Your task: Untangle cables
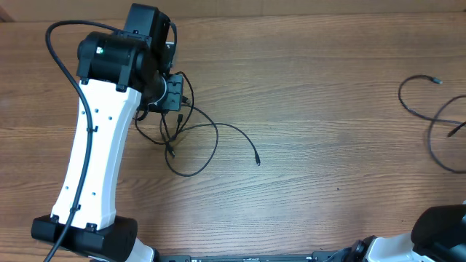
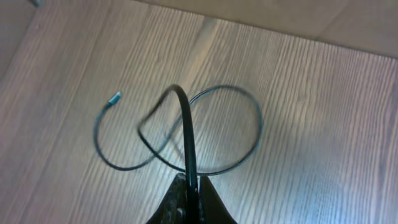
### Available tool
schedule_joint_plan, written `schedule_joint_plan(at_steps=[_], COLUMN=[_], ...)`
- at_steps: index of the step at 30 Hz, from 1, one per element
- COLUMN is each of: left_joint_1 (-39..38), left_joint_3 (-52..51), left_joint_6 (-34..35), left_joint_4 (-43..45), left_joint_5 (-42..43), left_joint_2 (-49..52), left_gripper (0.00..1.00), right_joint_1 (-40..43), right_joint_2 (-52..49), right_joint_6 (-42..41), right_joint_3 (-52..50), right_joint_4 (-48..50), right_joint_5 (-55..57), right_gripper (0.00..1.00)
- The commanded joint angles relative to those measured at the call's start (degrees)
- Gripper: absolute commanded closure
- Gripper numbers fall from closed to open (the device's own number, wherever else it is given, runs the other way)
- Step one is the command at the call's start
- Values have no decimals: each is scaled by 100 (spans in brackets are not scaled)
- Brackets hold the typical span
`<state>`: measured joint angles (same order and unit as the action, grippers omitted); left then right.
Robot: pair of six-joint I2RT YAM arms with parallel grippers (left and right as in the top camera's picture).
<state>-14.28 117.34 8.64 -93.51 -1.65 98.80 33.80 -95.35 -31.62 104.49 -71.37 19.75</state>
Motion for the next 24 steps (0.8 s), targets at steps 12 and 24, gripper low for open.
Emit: schedule_joint_plan(at_steps=[12,24], left_joint_1=[-1019,-1799], left_joint_3=[-13,-13], left_joint_6=[-452,-708], left_joint_4=[1445,2562], left_joint_5=[1217,1032], left_joint_2=[9,9], left_gripper=[96,88], right_joint_1=[-468,-1329], right_joint_2=[79,79], right_joint_6=[1419,1917], right_joint_3=[46,46], right_joint_4=[-55,-411], right_joint_5=[-2586,-2588], right_gripper=[26,22])
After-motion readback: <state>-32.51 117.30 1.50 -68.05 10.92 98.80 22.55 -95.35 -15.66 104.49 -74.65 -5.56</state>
